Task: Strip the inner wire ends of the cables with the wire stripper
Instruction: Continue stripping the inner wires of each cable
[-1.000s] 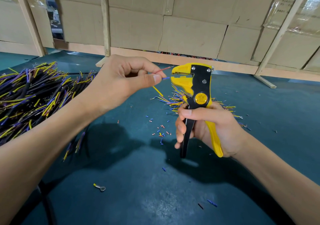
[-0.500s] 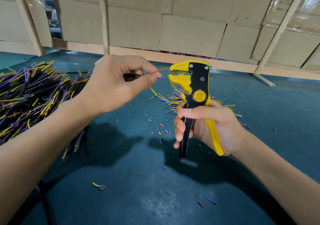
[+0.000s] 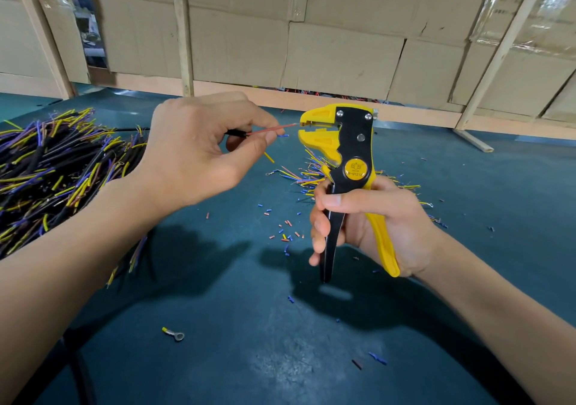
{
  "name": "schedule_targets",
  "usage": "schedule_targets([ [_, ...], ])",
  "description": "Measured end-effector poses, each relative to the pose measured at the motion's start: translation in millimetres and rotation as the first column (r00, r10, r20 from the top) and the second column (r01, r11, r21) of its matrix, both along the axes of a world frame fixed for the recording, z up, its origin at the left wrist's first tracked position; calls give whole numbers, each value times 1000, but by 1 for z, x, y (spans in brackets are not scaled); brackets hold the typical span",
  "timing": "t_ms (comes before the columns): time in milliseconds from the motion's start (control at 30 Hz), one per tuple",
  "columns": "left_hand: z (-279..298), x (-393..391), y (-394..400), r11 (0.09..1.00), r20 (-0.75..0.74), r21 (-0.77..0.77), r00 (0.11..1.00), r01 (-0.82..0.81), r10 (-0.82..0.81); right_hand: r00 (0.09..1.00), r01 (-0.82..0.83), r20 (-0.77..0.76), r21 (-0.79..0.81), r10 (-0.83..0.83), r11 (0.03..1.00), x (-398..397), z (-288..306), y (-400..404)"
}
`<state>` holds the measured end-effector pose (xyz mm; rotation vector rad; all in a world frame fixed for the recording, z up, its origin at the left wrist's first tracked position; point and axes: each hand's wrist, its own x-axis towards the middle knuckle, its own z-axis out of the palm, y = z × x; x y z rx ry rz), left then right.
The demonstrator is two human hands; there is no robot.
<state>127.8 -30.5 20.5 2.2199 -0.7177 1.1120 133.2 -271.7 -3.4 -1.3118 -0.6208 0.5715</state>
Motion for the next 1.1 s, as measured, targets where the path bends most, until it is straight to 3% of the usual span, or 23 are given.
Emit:
schedule_targets([
  [333, 2, -3, -3, 996, 48, 93, 999, -9, 4, 997, -59, 47, -21, 60, 998, -2, -1, 2],
  [1100, 4, -6, -4, 989, 55, 148, 998, -16, 8, 996, -55, 62, -35, 57, 998, 0, -5, 2],
])
